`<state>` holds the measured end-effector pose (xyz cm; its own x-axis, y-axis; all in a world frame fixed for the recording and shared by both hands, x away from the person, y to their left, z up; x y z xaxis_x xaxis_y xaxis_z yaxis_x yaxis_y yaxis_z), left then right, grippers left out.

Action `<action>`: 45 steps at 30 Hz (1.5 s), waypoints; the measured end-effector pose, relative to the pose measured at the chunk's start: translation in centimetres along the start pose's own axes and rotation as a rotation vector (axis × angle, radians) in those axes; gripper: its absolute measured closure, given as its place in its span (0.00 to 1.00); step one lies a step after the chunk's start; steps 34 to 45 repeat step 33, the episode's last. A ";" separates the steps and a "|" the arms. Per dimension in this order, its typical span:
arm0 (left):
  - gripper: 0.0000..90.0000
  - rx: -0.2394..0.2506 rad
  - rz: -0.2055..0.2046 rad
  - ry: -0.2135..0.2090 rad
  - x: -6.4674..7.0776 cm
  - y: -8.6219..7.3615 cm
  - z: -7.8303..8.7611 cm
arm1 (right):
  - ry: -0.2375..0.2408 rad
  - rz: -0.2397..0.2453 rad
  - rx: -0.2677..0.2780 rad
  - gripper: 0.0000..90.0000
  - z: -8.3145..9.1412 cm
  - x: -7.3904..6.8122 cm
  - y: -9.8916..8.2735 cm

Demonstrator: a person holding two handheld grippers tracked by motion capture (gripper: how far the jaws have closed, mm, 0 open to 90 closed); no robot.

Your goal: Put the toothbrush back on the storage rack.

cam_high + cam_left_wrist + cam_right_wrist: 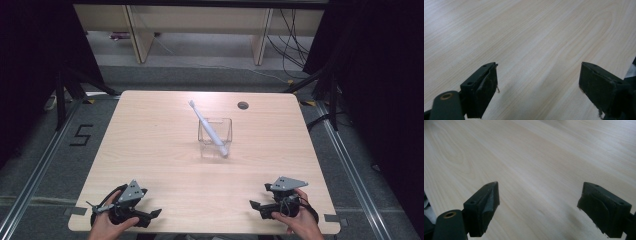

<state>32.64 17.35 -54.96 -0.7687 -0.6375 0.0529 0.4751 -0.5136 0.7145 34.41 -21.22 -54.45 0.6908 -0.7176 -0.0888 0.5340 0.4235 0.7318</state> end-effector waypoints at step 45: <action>0.17 -0.008 -0.010 0.000 0.0 0.0 0.0 | 0.005 0.026 -0.055 0.18 0.2 -0.5 -0.7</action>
Point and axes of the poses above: each handheld gripper's, and its own axes: z roughly backward along the jaws, y roughly out of its top, x roughly to its right, the point moved 7 cm from there along -z, roughly forward along the jaws, and after that the axes turned 2 degrees about -y, right-handed, at the moved point
